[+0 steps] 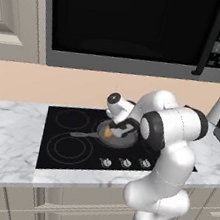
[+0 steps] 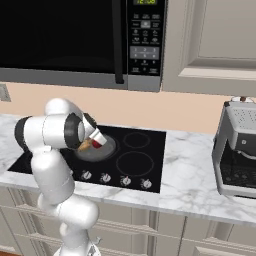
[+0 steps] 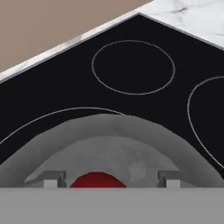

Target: Place the pan on the center burner on the stove. Then place the tomato and the onion in the pan and turn on the center burner.

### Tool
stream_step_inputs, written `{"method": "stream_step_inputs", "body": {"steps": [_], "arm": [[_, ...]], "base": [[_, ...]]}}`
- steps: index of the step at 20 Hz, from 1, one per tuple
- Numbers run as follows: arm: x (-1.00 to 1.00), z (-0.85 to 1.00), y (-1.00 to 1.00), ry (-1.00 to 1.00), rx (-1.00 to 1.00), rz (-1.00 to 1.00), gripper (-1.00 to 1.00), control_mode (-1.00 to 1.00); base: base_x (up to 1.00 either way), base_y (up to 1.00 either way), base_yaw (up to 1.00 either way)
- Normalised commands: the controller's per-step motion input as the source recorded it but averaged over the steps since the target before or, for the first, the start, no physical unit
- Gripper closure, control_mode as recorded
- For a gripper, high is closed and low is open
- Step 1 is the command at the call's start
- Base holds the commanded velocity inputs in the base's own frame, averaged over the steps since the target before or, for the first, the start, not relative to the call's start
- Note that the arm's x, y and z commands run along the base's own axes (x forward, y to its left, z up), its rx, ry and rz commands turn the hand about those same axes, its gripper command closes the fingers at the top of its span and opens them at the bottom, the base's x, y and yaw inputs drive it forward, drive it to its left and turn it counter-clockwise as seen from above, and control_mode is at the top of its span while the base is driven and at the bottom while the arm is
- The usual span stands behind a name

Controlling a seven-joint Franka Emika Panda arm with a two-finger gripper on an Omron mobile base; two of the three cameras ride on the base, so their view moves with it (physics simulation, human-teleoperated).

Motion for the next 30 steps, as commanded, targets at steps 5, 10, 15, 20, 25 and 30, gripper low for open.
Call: {"method": "stream_step_inputs", "body": {"steps": [5,10,15,20,25,30], "arm": [[-0.85,0.44,-0.12,-0.30,0.00,0.00,-1.00,-1.00],[-0.60,0.70,-0.17,-0.39,0.02,0.00,-1.00,-1.00],[-0.52,0.81,-0.03,-0.34,0.03,0.00,-1.00,-1.00],[-0.55,0.77,0.00,-0.13,0.07,0.00,-1.00,-1.00],[-0.57,0.79,0.00,0.00,0.11,0.00,-1.00,-1.00],[-0.39,0.72,0.00,0.03,0.11,0.00,-1.00,-1.00]], "base": [[0.00,0.00,0.00],[0.00,0.00,0.00],[0.00,0.00,0.00],[0.00,0.00,0.00],[0.00,0.00,0.00],[0.00,0.00,0.00]]}}
